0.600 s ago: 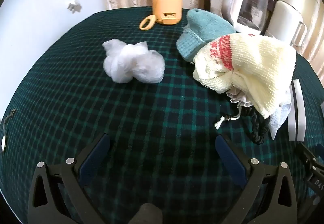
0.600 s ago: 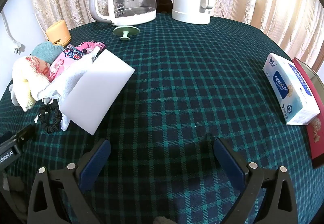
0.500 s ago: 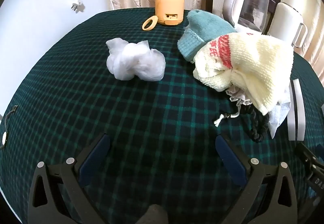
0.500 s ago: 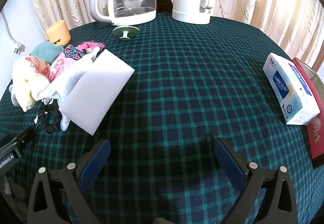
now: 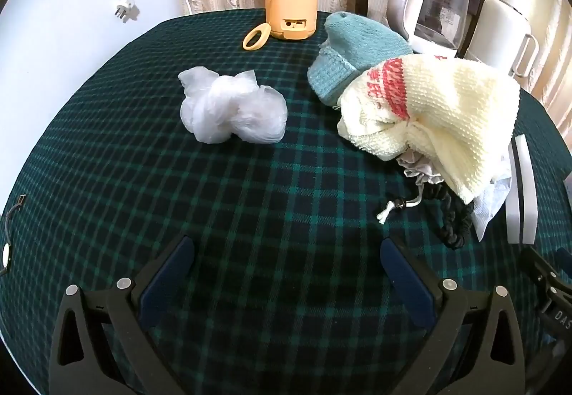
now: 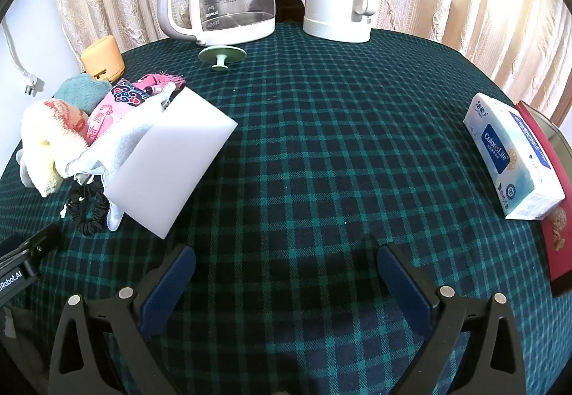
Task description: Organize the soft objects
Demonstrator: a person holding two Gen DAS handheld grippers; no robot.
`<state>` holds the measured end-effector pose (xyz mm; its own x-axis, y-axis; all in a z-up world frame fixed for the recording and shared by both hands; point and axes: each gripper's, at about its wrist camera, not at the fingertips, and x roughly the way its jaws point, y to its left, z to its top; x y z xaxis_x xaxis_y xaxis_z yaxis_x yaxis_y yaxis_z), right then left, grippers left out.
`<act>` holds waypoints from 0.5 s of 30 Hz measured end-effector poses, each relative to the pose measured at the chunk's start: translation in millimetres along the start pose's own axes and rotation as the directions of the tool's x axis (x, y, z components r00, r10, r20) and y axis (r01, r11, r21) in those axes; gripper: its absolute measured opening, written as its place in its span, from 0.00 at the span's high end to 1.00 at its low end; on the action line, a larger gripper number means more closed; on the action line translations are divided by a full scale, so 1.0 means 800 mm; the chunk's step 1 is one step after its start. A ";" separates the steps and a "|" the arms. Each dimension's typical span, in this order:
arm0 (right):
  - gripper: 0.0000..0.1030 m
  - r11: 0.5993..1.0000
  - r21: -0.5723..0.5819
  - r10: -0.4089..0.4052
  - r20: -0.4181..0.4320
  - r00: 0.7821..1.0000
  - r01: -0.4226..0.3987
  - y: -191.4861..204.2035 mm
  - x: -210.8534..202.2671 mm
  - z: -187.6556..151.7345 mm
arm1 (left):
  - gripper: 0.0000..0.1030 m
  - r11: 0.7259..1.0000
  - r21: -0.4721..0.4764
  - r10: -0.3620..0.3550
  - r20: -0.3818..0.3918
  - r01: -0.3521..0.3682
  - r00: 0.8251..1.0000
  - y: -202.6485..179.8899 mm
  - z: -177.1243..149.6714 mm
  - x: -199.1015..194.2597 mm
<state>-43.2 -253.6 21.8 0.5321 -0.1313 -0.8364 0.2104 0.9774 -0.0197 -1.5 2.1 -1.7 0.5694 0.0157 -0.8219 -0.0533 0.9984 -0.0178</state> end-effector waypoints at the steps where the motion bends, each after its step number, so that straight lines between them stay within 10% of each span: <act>1: 0.00 1.000 0.001 -0.002 0.001 1.000 0.002 0.000 0.000 0.000 | 0.00 1.000 0.000 0.000 0.001 0.000 1.000 0.000 0.001 0.001; 15: 0.00 1.000 0.002 -0.002 0.003 1.000 0.002 -0.001 0.001 0.001 | 0.00 1.000 0.001 -0.002 0.002 0.002 1.000 -0.001 0.003 -0.002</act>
<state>-42.6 -254.2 21.6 0.5337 -0.1342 -0.8350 0.2133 0.9768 -0.0206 0.0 1.6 1.0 0.5712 0.0135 -0.8207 -0.0512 0.9985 -0.0192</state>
